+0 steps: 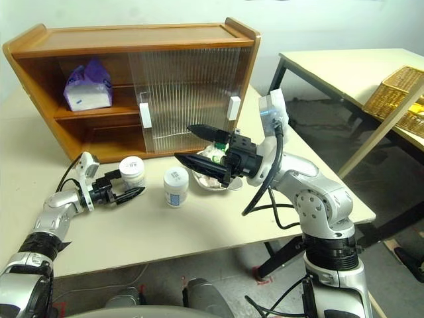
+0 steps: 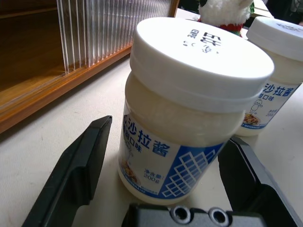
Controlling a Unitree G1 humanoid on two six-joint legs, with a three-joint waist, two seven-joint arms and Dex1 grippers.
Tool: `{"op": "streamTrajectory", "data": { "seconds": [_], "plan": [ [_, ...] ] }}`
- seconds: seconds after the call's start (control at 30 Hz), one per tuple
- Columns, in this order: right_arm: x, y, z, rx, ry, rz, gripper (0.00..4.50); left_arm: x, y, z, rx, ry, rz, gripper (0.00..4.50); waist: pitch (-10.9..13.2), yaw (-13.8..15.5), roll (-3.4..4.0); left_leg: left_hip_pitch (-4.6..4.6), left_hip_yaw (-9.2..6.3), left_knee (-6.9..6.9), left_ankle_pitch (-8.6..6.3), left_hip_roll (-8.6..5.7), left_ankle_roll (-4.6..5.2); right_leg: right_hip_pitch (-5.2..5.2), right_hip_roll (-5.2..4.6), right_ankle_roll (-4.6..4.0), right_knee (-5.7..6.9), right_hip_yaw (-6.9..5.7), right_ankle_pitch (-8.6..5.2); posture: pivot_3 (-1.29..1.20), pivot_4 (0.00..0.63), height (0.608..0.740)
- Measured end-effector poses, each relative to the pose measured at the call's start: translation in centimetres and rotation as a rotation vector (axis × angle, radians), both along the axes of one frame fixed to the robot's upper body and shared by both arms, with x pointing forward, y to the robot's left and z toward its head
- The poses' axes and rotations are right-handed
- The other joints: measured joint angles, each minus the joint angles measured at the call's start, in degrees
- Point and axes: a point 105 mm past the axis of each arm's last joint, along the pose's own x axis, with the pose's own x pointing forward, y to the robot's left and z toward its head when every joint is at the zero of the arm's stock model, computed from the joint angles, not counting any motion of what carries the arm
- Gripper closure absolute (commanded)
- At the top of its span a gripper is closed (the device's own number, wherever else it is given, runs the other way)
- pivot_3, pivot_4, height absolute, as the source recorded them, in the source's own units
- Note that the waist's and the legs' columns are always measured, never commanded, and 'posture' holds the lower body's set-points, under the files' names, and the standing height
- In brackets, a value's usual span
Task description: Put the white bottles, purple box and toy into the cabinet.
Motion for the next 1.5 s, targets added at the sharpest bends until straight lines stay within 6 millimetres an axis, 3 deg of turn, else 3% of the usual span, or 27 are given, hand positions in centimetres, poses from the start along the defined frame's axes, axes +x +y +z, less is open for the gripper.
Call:
{"op": "streamTrajectory", "data": {
  "seconds": [0.07, 0.1, 0.43, 0.73, 0.9, 1.17, 1.5],
  "plan": [
    [0.0, 0.0, 0.0, 0.0, 0.0, -0.001, 0.0, 0.0, 0.0, 0.0, 0.0, -0.004, -0.005, 1.32, 0.0, -0.1, 0.0, 0.0, 0.0, 0.0, 0.0, -0.01, 0.0, 0.0, 0.03, 0.01, 0.0, 0.0, -0.01, -0.21, 0.004, 0.74],
    [0.0, 0.0, 0.0, 0.0, 0.0, -0.001, 0.0, 0.0, 0.0, 0.1, 0.0, -0.004, -0.006, 1.41, 0.0, -0.2, 0.0, 0.0, 0.0, 0.0, 0.0, -0.01, 0.0, 0.0, 0.04, 0.01, 0.0, -0.01, -0.01, -0.2, 0.005, 0.74],
    [0.1, 0.0, -0.1, 0.004, 0.005, 0.002, 0.0, -0.1, 0.7, 0.3, 0.002, -0.011, 0.02, 1.41, 0.0, -0.4, -0.01, -0.02, -0.02, 0.02, 0.0, -0.01, 0.0, -0.03, 0.24, 0.01, -0.02, -0.08, -0.01, -0.2, 0.005, 0.74],
    [0.1, 0.1, -0.3, 0.015, 0.014, 0.016, 0.0, 1.4, 2.9, 3.5, -0.044, -0.078, 0.169, 1.41, 0.0, -0.2, -0.02, -0.02, 0.03, 0.02, -0.01, 0.01, 0.0, -0.06, 0.42, 0.01, -0.05, -0.22, -0.01, -0.16, 0.001, 0.74],
    [0.2, 0.2, -0.5, 0.023, 0.021, 0.021, 0.0, 2.4, 4.2, 3.9, -0.059, -0.064, 0.303, 1.41, 0.0, 0.0, -0.02, 0.0, 0.05, 0.03, 0.0, 0.01, 0.0, -0.05, 0.43, 0.01, -0.05, -0.2, -0.01, -0.16, 0.0, 0.74],
    [0.2, 0.2, -0.5, 0.022, 0.015, 0.023, 0.0, 4.6, 4.6, 4.4, -0.066, -0.066, 0.457, 1.41, 0.0, 0.7, -0.02, 0.04, 0.05, 0.09, 0.0, 0.01, 0.0, -0.01, 0.43, 0.05, -0.05, -0.18, 0.03, -0.17, 0.0, 0.74],
    [0.2, 0.2, -0.4, 0.016, 0.01, 0.019, 0.0, 8.0, 5.7, 3.4, 0.011, -0.042, 0.705, 1.41, 0.0, 0.7, -0.06, 0.03, 0.06, 0.33, 0.0, -0.01, 0.0, 0.07, 0.43, 0.28, -0.05, -0.09, 0.16, -0.19, 0.0, 0.74]
  ]
}}
